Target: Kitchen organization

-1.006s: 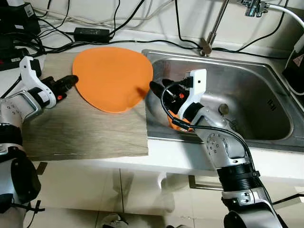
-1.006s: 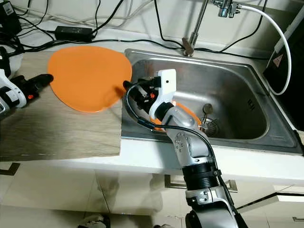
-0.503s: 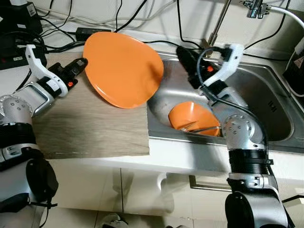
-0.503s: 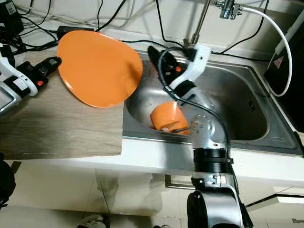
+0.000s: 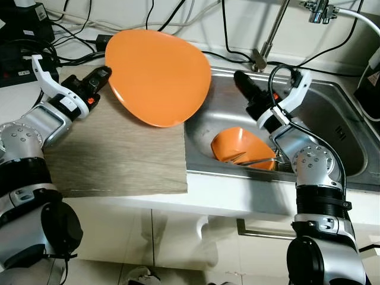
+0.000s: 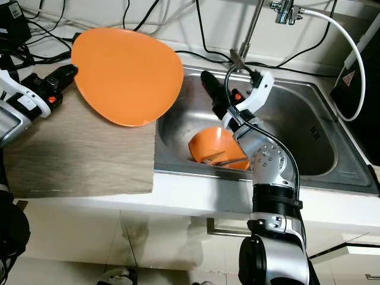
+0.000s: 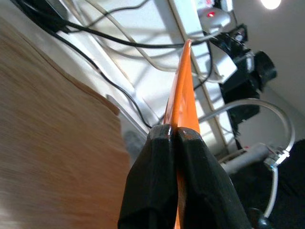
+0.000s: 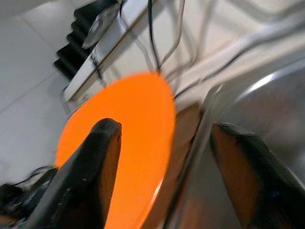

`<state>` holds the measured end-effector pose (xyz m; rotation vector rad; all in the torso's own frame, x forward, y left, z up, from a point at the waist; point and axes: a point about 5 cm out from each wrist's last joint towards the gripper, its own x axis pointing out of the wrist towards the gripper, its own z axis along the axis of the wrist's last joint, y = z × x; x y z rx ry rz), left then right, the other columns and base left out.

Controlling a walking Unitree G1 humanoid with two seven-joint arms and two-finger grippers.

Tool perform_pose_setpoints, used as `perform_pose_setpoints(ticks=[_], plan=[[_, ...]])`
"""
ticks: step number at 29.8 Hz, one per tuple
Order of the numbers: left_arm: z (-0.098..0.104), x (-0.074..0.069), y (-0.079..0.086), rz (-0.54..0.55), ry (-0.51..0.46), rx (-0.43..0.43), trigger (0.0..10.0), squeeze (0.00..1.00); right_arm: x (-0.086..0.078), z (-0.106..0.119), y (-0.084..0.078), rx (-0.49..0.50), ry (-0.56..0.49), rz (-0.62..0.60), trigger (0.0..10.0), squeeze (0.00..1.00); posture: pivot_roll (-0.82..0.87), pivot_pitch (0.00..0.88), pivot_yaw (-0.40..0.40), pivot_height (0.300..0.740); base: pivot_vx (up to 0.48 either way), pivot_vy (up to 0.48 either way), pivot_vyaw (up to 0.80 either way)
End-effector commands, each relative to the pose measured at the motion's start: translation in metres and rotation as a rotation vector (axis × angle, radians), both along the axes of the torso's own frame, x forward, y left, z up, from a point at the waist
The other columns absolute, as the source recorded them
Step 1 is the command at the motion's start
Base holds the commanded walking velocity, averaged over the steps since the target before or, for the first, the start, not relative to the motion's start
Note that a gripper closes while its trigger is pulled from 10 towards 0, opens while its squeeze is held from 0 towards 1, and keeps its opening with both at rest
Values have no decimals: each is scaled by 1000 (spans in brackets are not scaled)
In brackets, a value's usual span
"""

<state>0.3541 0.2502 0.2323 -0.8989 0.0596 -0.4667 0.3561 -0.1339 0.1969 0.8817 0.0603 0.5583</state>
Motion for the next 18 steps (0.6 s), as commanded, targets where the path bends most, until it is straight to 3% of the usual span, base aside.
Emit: perform_pose_setpoints(ticks=[1, 6, 7, 8, 9, 13, 14, 16, 17, 18], plan=[[11, -2, -6, -35, -50, -27, 0, 0, -3, -2, 0, 51, 23, 41, 10000, 1000, 84, 16, -105, 740, 0, 0, 0], [13, -5, -18, -99, -60, -46, 0, 0, -9, -3, 14, 63, 35, 148, 10000, 1000, 86, 14, -106, 740, 0, 0, 0], [13, -6, -21, -113, -60, -40, 0, 0, -10, -2, 17, 73, 37, 167, 10000, 937, 86, 14, -106, 740, 0, 0, 0], [12, -6, -23, -120, -59, -38, 0, 0, -11, -2, 19, 80, 40, 181, 10000, 937, 85, 13, -105, 740, 0, 0, 0], [11, -6, -25, -126, -58, -39, 0, 0, -12, -2, 21, 81, 39, 193, 10000, 0, 85, 13, -105, 740, 0, 0, 0], [10, -7, -28, -135, -56, -51, 0, 0, -14, 0, 23, 106, 33, 209, 10000, 0, 84, 10, -104, 740, 0, 0, 0], [10, -7, -28, -135, -55, -50, 0, 0, -14, 1, 22, 112, 31, 201, 3176, 0, 84, 10, -104, 740, 0, 0, 0], [11, -7, -29, -134, -54, -50, 0, 0, -13, 1, 21, 115, 31, 196, 3176, 0, 84, 10, -104, 740, 0, 0, 0], [11, -7, -28, -131, -52, -48, 0, 0, -14, 2, 19, 128, 28, 193, 0, 0, 82, 8, -102, 740, 0, 0, 0], [11, -7, -28, -128, -52, -48, 0, 0, -14, 2, 17, 133, 28, 191, 0, 0, 82, 6, -101, 740, 0, 0, 0]])
